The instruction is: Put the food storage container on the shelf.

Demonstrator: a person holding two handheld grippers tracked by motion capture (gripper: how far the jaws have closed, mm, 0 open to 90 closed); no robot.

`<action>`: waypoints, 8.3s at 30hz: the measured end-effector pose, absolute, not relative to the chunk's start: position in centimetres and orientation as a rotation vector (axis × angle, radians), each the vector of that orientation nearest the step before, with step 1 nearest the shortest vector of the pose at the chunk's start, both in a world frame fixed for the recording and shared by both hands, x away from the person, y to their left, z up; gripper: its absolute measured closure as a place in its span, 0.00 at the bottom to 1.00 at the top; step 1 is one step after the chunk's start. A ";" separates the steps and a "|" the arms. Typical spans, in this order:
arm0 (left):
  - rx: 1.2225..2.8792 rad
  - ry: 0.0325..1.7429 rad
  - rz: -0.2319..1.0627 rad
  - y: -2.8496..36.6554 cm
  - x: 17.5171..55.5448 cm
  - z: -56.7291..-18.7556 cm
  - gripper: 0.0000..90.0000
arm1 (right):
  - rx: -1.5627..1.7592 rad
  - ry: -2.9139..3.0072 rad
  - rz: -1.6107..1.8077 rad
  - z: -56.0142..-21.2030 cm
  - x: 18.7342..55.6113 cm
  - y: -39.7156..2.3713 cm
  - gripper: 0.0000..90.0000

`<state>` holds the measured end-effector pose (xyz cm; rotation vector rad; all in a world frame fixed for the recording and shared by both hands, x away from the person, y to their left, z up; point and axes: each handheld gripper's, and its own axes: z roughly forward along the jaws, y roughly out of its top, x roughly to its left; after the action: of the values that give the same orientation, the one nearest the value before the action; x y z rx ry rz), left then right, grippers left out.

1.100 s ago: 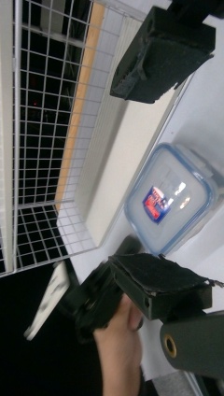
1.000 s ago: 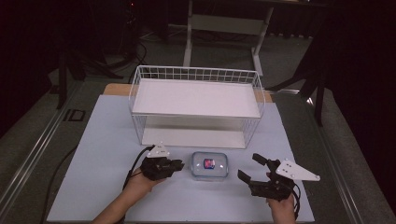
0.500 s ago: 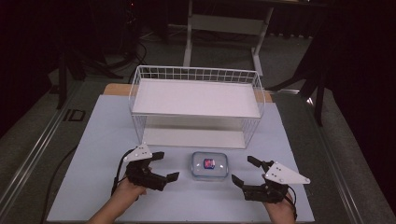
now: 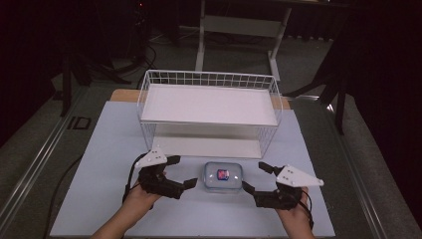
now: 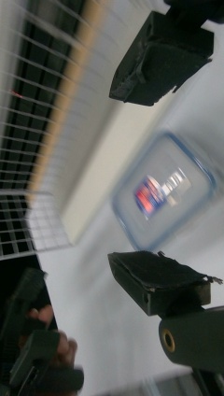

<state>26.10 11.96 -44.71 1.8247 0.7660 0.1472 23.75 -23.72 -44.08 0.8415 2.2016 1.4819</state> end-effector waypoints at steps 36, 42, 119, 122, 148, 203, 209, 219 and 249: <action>1.936 1.080 -0.253 6.6 32.0 -50.4 0.02 | 1.485 2.360 1.291 -50.1 30.0 -23.0 0.13; 1.904 1.138 -0.310 6.5 32.1 -51.3 0.03 | 1.687 2.364 1.377 -51.1 30.9 -23.2 0.15; 1.828 1.238 -0.033 8.7 33.0 -47.5 0.50 | 1.722 2.326 1.428 -47.3 33.7 -18.5 0.45; 1.820 1.228 -0.019 8.9 33.6 -47.8 0.50 | 1.735 2.314 1.436 -47.4 34.3 -18.3 0.45; 1.782 1.276 -0.053 9.2 37.3 -50.5 0.50 | 1.786 2.269 1.414 -50.2 37.7 -17.7 0.44; 1.798 1.066 0.199 10.7 35.0 -50.0 0.46 | 1.430 2.160 1.330 -48.7 34.8 -17.1 0.40; 1.825 1.043 0.212 11.2 33.7 -50.3 0.46 | 1.338 2.203 1.303 -49.1 33.4 -16.6 0.47; 1.809 0.983 0.123 12.0 30.1 -50.4 0.28 | 1.318 2.219 1.262 -49.5 32.5 -15.5 0.49; 1.731 0.950 0.265 15.4 22.5 -48.9 0.01 | 1.245 2.279 1.104 -50.6 33.5 -12.3 1.00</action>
<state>22.50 15.44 -48.91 1.7309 0.9501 0.2651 33.50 -12.27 -50.64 1.2451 2.2788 1.1037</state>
